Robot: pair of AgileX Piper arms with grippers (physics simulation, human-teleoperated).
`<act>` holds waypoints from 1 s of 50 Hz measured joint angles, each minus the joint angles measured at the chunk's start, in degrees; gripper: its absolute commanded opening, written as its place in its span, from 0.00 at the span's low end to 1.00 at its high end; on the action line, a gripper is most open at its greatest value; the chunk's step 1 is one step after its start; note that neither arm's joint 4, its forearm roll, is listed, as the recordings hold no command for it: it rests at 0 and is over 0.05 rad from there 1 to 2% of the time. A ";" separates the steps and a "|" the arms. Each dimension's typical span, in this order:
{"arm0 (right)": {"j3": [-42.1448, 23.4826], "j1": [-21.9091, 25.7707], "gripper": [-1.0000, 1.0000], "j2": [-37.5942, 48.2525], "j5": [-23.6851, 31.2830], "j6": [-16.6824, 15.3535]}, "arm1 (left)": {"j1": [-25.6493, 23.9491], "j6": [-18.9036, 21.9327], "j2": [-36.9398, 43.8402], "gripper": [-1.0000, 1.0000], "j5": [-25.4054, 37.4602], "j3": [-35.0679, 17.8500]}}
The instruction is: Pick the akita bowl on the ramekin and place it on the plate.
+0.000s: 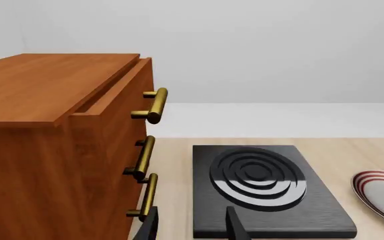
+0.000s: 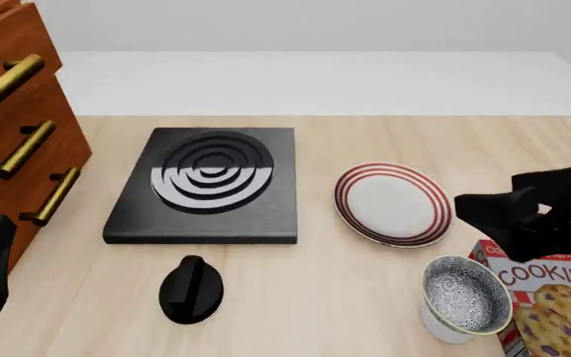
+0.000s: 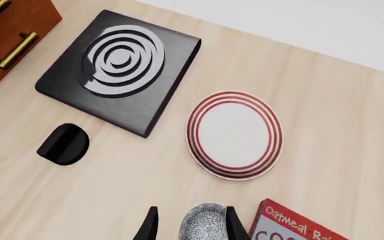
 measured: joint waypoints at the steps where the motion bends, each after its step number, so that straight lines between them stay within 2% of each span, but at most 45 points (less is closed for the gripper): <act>1: 0.20 0.18 1.00 0.03 0.16 0.08 | 0.00 0.00 0.00 1.00 0.00 0.00; 23: 5.26 2.05 1.00 2.35 -0.12 0.73 | 0.00 0.00 0.00 1.00 0.00 0.00; 50: 10.73 3.94 1.00 9.71 -6.43 1.61 | 0.00 0.00 0.00 1.00 0.00 0.00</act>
